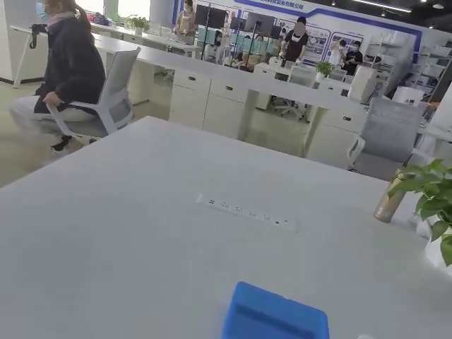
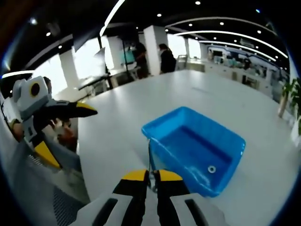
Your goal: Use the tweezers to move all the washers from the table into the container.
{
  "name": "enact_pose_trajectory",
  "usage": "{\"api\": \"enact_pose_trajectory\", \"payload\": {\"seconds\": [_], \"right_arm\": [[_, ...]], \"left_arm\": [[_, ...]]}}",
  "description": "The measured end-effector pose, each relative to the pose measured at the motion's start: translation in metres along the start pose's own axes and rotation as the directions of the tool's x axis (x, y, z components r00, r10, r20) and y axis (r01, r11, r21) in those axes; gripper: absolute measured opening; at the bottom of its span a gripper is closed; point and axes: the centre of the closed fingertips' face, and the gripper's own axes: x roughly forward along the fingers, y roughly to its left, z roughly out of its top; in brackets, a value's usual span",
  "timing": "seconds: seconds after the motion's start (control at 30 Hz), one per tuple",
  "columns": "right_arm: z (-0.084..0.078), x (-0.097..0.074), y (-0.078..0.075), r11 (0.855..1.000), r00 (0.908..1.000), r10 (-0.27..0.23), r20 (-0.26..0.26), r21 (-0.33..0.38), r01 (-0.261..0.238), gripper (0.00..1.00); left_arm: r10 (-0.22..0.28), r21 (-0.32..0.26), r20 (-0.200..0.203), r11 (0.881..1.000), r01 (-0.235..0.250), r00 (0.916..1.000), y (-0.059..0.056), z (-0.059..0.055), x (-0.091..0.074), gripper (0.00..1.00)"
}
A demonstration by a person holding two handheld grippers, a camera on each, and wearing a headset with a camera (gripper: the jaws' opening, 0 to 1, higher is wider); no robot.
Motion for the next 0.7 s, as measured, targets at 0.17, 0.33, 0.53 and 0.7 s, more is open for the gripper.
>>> {"api": "enact_pose_trajectory", "payload": {"seconds": [0.17, 0.33, 0.53, 0.7], "right_arm": [[-0.001, 0.002, -0.003, 0.998, 1.0, -0.004, -0.001, -0.07, 0.004, 0.03], [-0.001, -0.003, -0.009, 1.0, 0.9997, 0.001, 0.025, -0.007, -0.001, 0.03], [0.014, -0.017, -0.013, 0.999, 0.9975, 0.013, 0.07, 0.028, -0.015, 0.03], [0.041, -0.034, -0.005, 0.999, 0.9916, 0.031, 0.125, 0.023, -0.034, 0.03]], "left_arm": [[0.004, 0.003, -0.008, 1.0, -0.004, 1.0, 0.001, -0.001, 0.0, 0.8], [0.01, 0.002, -0.007, 1.0, -0.01, 0.9999, 0.002, -0.001, 0.0, 0.79], [0.019, -0.005, -0.001, 1.0, -0.019, 0.9998, 0.004, 0.0, -0.001, 0.78], [0.02, -0.001, -0.002, 1.0, -0.02, 0.9998, 0.004, 0.0, -0.001, 0.78]]}}
